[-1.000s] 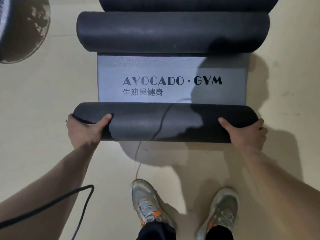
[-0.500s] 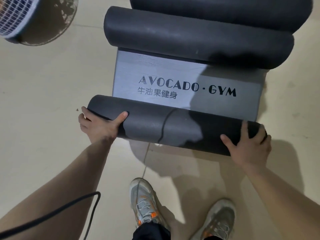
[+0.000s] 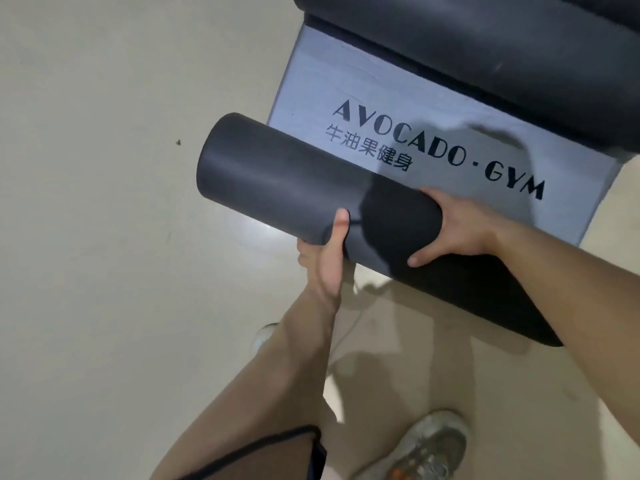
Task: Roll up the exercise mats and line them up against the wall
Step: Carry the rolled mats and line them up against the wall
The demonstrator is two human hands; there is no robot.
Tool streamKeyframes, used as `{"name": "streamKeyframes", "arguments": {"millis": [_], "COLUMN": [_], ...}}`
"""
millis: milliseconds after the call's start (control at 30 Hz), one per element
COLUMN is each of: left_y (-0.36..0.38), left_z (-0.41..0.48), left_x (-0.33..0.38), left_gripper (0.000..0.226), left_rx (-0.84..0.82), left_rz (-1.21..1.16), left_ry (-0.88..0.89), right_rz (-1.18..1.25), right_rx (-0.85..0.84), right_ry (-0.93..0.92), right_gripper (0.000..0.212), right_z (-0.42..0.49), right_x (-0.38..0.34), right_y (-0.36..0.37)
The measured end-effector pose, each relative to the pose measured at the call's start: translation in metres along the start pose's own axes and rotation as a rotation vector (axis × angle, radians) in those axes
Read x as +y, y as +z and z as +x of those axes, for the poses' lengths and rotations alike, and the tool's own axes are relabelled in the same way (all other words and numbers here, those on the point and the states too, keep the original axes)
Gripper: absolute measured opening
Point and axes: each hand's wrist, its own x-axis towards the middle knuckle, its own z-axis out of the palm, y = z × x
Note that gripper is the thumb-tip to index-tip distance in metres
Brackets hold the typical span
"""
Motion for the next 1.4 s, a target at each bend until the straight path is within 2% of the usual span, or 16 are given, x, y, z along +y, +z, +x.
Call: {"name": "streamKeyframes", "arguments": {"millis": [100, 200, 333, 400, 533, 667, 733, 833, 933, 967, 1033, 1067, 1167, 1233, 1300, 1400], "left_y": [0.007, 0.010, 0.005, 0.001, 0.000, -0.005, -0.004, -0.003, -0.016, -0.021, -0.030, -0.032, -0.026, -0.013, 0.009, 0.060], "left_z": [0.002, 0.002, 0.001, 0.004, 0.007, 0.003, -0.003, -0.016, -0.037, -0.048, -0.073, -0.087, -0.132, -0.162, -0.197, -0.255], "left_x": [-0.003, 0.002, 0.001, -0.002, -0.004, -0.010, -0.012, -0.009, 0.005, 0.015, 0.036, 0.047, 0.086, 0.112, 0.135, 0.157], "left_gripper": [0.146, 0.154, 0.125, 0.125, 0.138, 0.117, 0.104, 0.096, 0.061, 0.056, 0.056, 0.056, 0.073, 0.075, 0.078, 0.073], "left_rx": [0.052, 0.030, -0.007, -0.020, -0.106, -0.204, -0.195, -0.123, -0.113, -0.114, -0.095, -0.079, -0.068, -0.086, -0.093, -0.161], "left_rz": [-0.038, -0.152, -0.283, -0.270, -0.238, -0.257, -0.216, -0.143, -0.071, -0.047, 0.017, 0.054, 0.184, 0.263, 0.327, 0.396], "left_ry": [0.021, 0.004, -0.036, -0.032, 0.014, 0.065, 0.102, 0.111, 0.202, 0.234, 0.280, 0.299, 0.349, 0.389, 0.420, 0.481], "right_rz": [0.075, 0.133, 0.231, 0.265, 0.277, 0.176, 0.064, 0.027, 0.131, 0.185, 0.311, 0.381, 0.589, 0.705, 0.792, 0.875], "right_rx": [-0.051, -0.113, -0.135, -0.132, -0.148, 0.005, 0.091, 0.159, 0.181, 0.184, 0.197, 0.212, 0.286, 0.321, 0.343, 0.387], "right_ry": [0.010, 0.013, -0.008, -0.016, -0.017, -0.112, -0.143, -0.126, -0.134, -0.138, -0.153, -0.173, -0.201, -0.202, -0.198, -0.148], "right_gripper": [0.147, 0.142, 0.118, 0.113, 0.132, 0.137, 0.150, 0.147, 0.144, 0.145, 0.145, 0.138, 0.097, 0.087, 0.092, 0.117], "right_z": [0.007, 0.011, 0.006, 0.006, 0.009, -0.001, -0.009, -0.015, -0.035, -0.044, -0.068, -0.081, -0.129, -0.162, -0.192, -0.239], "right_x": [0.002, -0.002, 0.000, 0.001, 0.003, -0.004, -0.012, -0.025, -0.040, -0.045, -0.056, -0.061, -0.076, -0.080, -0.078, -0.055], "right_y": [-0.004, -0.002, 0.015, 0.018, 0.014, 0.028, 0.037, 0.045, 0.052, 0.055, 0.056, 0.056, 0.040, 0.022, -0.002, -0.048]}}
